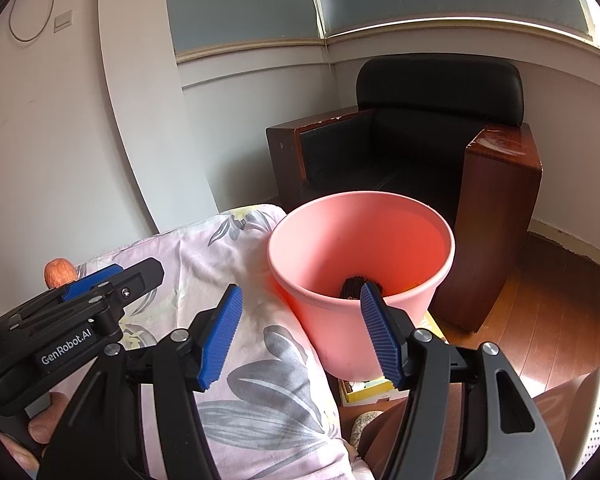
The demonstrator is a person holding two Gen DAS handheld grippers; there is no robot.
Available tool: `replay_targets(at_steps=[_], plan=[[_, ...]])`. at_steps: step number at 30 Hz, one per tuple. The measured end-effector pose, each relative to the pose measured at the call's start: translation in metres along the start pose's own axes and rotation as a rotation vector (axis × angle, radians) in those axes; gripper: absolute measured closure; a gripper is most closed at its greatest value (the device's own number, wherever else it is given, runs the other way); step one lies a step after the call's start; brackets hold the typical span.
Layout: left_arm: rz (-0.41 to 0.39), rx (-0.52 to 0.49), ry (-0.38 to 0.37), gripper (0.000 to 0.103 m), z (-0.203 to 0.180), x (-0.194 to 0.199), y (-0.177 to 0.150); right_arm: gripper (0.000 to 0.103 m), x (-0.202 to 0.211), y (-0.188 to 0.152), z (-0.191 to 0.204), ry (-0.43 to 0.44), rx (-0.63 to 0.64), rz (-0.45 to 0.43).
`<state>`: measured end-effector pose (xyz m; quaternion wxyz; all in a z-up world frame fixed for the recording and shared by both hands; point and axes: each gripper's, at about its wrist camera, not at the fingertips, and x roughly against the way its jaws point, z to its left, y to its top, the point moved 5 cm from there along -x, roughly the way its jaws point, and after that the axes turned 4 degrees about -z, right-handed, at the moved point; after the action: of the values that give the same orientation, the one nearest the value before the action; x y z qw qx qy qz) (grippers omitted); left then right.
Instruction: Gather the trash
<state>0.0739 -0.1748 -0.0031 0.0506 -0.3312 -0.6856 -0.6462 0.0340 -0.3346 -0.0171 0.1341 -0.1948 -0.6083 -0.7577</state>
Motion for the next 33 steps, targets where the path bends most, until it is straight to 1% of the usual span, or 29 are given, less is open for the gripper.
replay_targets(at_steps=[33], plan=[[0.013,-0.001,0.003,0.051,0.0006,-0.0035,-0.0032,0.041,-0.0036,-0.0014,0.0044,0.010,0.022,0.023]])
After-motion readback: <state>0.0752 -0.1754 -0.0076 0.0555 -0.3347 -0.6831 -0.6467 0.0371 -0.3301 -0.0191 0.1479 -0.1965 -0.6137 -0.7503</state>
